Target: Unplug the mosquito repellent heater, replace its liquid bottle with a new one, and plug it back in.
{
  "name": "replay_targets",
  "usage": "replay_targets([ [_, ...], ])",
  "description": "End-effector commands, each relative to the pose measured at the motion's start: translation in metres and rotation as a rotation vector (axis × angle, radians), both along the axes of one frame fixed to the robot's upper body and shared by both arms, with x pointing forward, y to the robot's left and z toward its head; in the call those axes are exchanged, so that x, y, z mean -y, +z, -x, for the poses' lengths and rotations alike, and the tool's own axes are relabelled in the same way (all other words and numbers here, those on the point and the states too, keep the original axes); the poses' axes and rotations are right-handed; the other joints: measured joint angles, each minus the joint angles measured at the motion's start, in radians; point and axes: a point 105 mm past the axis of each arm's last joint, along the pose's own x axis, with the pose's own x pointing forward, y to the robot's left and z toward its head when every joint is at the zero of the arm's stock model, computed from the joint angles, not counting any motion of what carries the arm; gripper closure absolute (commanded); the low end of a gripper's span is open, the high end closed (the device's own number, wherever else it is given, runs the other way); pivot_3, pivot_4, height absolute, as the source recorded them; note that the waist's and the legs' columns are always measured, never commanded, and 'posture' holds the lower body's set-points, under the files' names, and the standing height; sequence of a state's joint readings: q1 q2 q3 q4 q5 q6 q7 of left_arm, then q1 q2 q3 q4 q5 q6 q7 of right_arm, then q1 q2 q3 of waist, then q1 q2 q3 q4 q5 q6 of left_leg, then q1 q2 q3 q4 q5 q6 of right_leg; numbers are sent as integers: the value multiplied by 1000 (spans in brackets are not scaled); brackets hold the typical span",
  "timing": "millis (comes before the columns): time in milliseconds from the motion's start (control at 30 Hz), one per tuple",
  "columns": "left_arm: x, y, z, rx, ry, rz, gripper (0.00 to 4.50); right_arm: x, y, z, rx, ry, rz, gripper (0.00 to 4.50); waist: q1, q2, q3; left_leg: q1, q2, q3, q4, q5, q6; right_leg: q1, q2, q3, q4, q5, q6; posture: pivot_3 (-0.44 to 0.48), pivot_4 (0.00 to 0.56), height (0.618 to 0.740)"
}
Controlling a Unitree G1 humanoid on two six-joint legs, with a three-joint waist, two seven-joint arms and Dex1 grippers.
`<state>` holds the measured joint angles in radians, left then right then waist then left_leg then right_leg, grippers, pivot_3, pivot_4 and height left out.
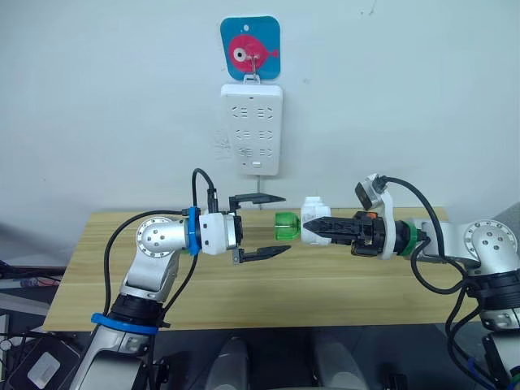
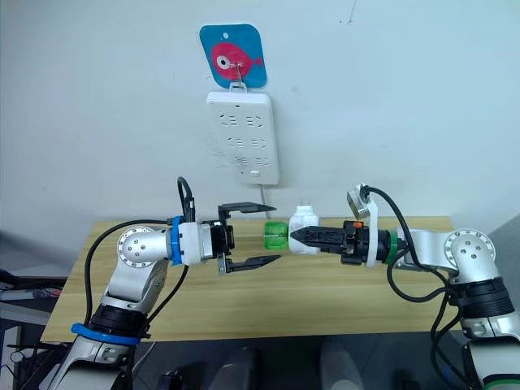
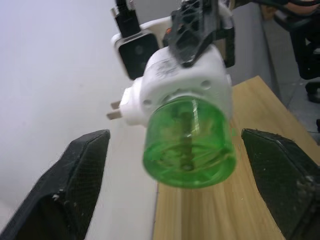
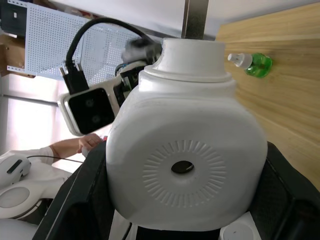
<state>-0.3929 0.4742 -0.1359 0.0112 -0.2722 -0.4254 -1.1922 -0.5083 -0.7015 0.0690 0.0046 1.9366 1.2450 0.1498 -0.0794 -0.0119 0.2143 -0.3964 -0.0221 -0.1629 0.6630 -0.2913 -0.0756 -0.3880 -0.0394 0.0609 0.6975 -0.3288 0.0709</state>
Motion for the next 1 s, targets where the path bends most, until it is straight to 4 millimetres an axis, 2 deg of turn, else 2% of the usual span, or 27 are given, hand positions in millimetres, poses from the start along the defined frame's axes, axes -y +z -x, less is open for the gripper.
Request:
replay_targets([
  [33, 6, 6, 0, 28, -15, 21, 1505, 0, 18, 1, 46, 15, -51, 1491, -1, 0, 0, 0, 0, 0, 0, 0, 0, 0, 0, 0, 0, 0, 0, -51, 200, 740],
  [100, 7, 7, -1, 29, -14, 20, 2109, 0, 18, 1, 45, 15, -50, 1491, -1, 0, 0, 0, 0, 0, 0, 0, 0, 0, 0, 0, 0, 0, 0, -51, 200, 740],
  [133, 6, 7, -1, 29, -13, 18, 2238, 0, 18, 1, 46, 16, -50, 1491, -2, 0, 0, 0, 0, 0, 0, 0, 0, 0, 0, 0, 0, 0, 0, -56, 200, 740],
  [233, 4, 7, -4, 0, -18, -28, 2237, 0, 19, 1, 52, 16, -49, 1491, -3, 0, 0, 0, 0, 0, 0, 0, 0, 0, 0, 0, 0, 0, 0, -56, 200, 740],
  [267, 4, 6, -6, -69, -20, -56, 2237, 0, 19, 2, 59, 19, -44, 1491, -3, 0, 0, 0, 0, 0, 0, 0, 0, 0, 0, 0, 0, 0, 0, -62, 200, 740],
  [300, 5, 3, -9, -157, -14, -82, 2237, 0, 20, 3, 64, 22, -42, 1491, -3, 0, 0, 0, 0, 0, 0, 0, 0, 0, 0, 0, 0, 0, 0, -60, 200, 740],
  [367, 2, -2, -20, -500, 36, -119, 2237, -2, 22, 7, 90, 48, -19, 1491, -3, 0, 0, 0, 0, 0, 0, 0, 0, 0, 0, -1, 0, 0, 0, -55, 200, 740],
  [433, -1, -4, -18, -826, 11, -191, 2237, -4, 23, 12, 117, 82, 3, 1491, -5, 0, 0, -1, -1, -2, 0, 0, 1, 0, 0, -1, 1, 0, 0, -54, 201, 740],
  [467, -3, -2, -15, -915, -8, -222, 2237, -5, 23, 14, 133, 100, 17, 1491, -8, 0, 0, -1, -1, -2, 0, 0, 1, 0, 1, -2, 0, 0, 0, -55, 199, 740],
  [567, -1, 11, -28, -1171, 0, -225, 2237, -9, 23, 22, 163, 151, 37, 1491, -16, 1, 1, 0, -1, -2, -1, 0, 1, 0, 1, -4, 1, 0, 0, -59, 199, 740],
  [700, 4, 29, -32, -1099, -66, -211, 2237, -10, 23, 22, 157, 152, 22, 1491, -25, 1, 1, 0, 0, -3, -1, 1, 1, 0, 1, -4, 0, 0, 0, -60, 196, 740],
  [767, 4, 30, -35, -997, -54, -212, 1509, -9, 23, 21, 142, 141, 6, 1491, -29, 1, 1, 0, 0, -2, -1, 2, -1, 0, 1, -4, 0, 0, 0, -59, 197, 740],
  [833, 2, 33, -31, -878, -87, -220, 922, -7, 23, 20, 125, 128, -5, 1491, -28, 1, 1, -1, 1, -2, -1, 3, -3, -1, 1, -4, 0, 0, 0, -60, 200, 740],
  [900, 0, 34, -29, -705, -84, -221, 236, -5, 23, 17, 106, 105, -17, 1491, -27, 1, 1, -1, 1, -2, -1, 3, -3, -1, 1, -3, -1, 0, 0, -62, 202, 740],
  [933, -1, 34, -29, -616, -81, -224, 25, -3, 23, 16, 100, 96, -19, 1491, -26, 1, 1, -1, 1, -1, -1, 3, -3, -1, 1, -3, -1, 0, 0, -62, 204, 740],
  [1000, -6, 30, -28, -449, -53, -214, 0, 0, 22, 13, 88, 73, -24, 1491, -23, 1, 1, -1, 1, 0, -1, 3, -3, -1, 0, -1, -1, 0, 0, -60, 205, 740],
])
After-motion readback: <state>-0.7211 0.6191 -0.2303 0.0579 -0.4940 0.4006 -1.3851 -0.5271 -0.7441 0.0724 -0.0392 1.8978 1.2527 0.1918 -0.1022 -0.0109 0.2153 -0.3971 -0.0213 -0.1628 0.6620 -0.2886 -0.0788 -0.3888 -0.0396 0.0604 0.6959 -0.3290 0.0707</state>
